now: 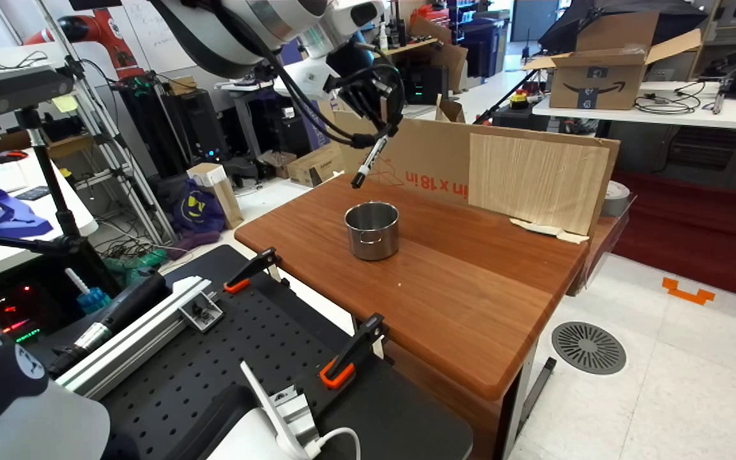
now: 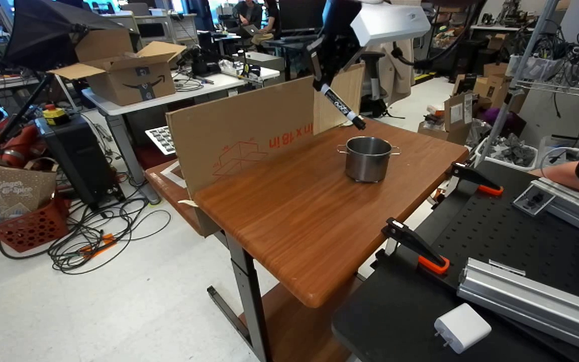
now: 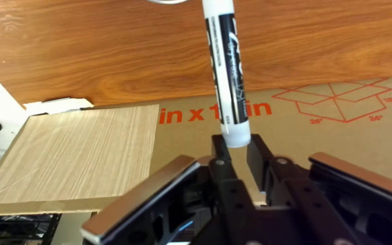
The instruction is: Put the marker in the pot
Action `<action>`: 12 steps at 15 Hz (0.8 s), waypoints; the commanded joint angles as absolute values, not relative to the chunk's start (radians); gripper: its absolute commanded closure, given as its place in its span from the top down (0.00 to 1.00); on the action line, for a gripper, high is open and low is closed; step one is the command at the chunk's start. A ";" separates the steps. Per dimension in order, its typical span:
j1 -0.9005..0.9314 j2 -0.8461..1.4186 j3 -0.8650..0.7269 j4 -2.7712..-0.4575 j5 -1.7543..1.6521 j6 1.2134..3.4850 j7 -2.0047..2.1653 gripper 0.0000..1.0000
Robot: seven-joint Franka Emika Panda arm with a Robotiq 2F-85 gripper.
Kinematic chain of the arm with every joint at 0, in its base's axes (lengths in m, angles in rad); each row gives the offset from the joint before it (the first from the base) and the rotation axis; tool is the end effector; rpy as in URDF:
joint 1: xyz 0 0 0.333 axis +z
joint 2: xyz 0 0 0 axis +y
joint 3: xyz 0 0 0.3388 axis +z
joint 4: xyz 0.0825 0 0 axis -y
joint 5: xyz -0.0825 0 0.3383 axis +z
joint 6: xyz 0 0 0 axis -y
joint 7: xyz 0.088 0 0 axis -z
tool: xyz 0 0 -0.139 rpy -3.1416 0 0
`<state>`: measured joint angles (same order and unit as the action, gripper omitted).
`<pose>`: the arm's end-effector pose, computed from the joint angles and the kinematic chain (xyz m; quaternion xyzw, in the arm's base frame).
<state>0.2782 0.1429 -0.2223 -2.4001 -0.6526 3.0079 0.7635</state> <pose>0.5147 0.0717 0.3313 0.9674 -0.0337 0.2490 0.0330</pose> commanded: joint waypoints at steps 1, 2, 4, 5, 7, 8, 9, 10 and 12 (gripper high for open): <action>0.320 0.121 -0.340 -2.403 -0.896 3.094 0.995 0.05; 0.322 0.120 -0.360 -2.392 -0.955 3.098 1.050 0.05; 0.331 0.135 -0.381 -2.372 -1.056 3.091 1.147 0.05; 0.338 0.141 -0.386 -2.364 -1.104 3.084 1.197 0.05; 0.348 0.150 -0.384 -2.358 -1.181 3.077 1.285 0.05; 0.354 0.154 -0.383 -2.356 -1.217 3.074 1.326 0.05; 0.359 0.162 -0.381 -2.351 -1.249 3.072 1.364 0.05; 0.364 0.169 -0.380 -2.347 -1.281 3.069 1.402 0.05; 0.368 0.186 -0.378 -2.342 -1.331 3.065 1.463 0.05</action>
<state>0.3450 0.1570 -0.3583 -2.3729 -1.2423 3.0744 1.3597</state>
